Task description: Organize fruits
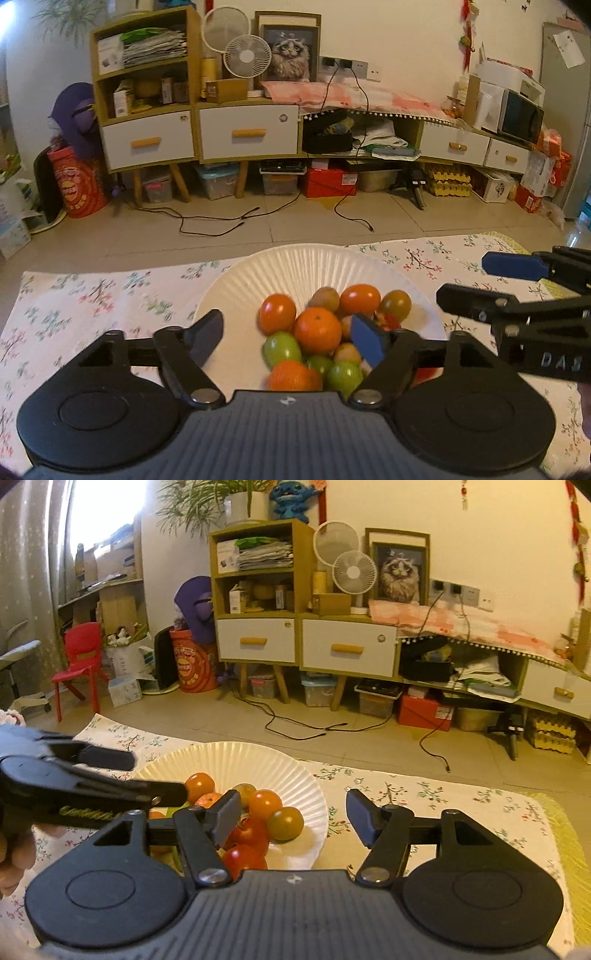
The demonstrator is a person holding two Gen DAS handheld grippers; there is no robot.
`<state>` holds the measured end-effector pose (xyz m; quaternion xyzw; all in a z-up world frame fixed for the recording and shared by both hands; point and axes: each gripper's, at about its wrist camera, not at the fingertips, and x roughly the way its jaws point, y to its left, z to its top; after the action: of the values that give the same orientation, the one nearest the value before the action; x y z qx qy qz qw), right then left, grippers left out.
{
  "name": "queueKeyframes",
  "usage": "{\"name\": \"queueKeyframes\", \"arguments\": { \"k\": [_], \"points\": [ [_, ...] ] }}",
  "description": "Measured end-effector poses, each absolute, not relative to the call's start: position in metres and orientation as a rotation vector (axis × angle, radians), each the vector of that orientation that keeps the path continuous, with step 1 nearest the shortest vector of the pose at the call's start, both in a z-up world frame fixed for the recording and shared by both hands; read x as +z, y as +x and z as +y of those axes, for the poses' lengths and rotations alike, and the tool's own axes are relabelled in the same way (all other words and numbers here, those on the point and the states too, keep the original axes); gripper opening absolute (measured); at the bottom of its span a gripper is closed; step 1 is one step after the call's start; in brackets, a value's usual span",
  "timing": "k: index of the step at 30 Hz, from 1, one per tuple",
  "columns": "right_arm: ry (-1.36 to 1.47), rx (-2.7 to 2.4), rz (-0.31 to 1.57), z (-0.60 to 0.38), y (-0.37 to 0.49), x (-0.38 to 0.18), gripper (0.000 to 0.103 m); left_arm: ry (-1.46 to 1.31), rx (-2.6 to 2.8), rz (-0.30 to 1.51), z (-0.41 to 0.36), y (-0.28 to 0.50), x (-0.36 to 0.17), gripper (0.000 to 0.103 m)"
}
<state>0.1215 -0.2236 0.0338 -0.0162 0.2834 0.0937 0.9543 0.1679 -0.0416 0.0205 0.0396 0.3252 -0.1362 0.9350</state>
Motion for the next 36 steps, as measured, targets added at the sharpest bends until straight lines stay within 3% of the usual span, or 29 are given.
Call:
{"name": "queueKeyframes", "arguments": {
  "k": [21, 28, 36],
  "points": [
    [-0.068, 0.035, 0.726, -0.200, 0.076, 0.033, 0.088, 0.033, -0.164, 0.771, -0.010, 0.097, 0.020, 0.100],
    [-0.109, -0.096, 0.821, -0.189, 0.051, 0.027, 0.099, 0.047, -0.047, 0.838, -0.008, 0.068, 0.012, 0.100],
    [-0.076, -0.027, 0.839, -0.177, 0.026, 0.024, 0.102, 0.060, -0.026, 0.845, -0.008, 0.053, 0.006, 0.100]
  ]
}}
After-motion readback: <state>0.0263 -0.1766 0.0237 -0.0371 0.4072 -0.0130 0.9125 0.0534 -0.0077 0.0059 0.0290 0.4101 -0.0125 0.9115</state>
